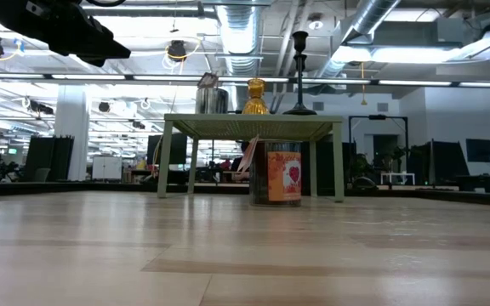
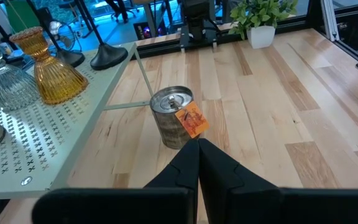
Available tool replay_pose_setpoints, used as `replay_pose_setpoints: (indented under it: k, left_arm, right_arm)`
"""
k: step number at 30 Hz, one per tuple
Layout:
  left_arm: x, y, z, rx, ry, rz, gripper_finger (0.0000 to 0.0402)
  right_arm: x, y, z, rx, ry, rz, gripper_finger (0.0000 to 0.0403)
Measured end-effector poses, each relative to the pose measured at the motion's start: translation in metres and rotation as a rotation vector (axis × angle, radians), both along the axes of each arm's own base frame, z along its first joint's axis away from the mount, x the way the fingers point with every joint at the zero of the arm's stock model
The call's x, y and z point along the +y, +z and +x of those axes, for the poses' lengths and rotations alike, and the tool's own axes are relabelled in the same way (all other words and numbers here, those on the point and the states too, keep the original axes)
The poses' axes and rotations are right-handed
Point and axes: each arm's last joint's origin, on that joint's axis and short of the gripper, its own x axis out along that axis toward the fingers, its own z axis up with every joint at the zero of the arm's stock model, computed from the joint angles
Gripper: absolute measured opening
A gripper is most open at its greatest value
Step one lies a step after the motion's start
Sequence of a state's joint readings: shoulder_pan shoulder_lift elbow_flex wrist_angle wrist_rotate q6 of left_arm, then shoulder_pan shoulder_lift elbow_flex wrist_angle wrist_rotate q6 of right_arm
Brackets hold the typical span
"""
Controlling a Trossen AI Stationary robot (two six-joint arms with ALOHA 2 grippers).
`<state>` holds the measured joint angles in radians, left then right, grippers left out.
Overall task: Pick & Place candle stick holders
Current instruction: Put the silver scented candle on the shelf
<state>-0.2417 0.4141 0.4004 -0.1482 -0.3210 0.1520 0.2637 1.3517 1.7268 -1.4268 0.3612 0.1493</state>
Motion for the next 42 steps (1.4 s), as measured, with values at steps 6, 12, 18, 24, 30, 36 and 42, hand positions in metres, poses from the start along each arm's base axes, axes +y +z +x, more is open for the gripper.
replay_pose_setpoints:
  k: [6, 12, 18, 24, 30, 36, 42]
  left_arm:
    - [0.000, 0.000, 0.000, -0.001, 0.000, 0.000, 0.0008]
    - [-0.001, 0.003, 0.001, -0.025, -0.031, -0.011, 0.0008]
    - [-0.006, 0.004, 0.005, -0.038, -0.162, -0.033, 0.0008]
    - [-0.008, 0.004, 0.013, -0.045, -0.164, -0.034, 0.0008]
    - [-0.011, 0.009, 0.026, -0.115, -0.165, 0.049, 0.0008]
    - [-0.013, -0.001, 0.057, 0.014, -0.010, 0.160, 0.0004]
    - [-0.006, 0.009, 0.095, 0.071, 0.200, 0.115, 0.0006]
  right_arm:
    - [-0.003, -0.048, -0.004, -0.200, 0.203, 0.087, 0.0000]
    - [-0.021, -0.096, -0.018, -0.384, 0.254, 0.106, 0.0000]
    - [-0.034, -0.155, -0.024, -0.486, 0.241, 0.142, 0.0000]
    - [-0.041, -0.195, -0.026, -0.597, 0.218, 0.137, 0.0000]
    - [-0.042, -0.212, -0.029, -0.638, 0.211, 0.134, 0.0000]
    - [-0.043, -0.219, -0.030, -0.619, 0.185, 0.158, 0.0000]
    - [-0.050, -0.236, -0.036, -0.581, 0.020, 0.103, 0.0000]
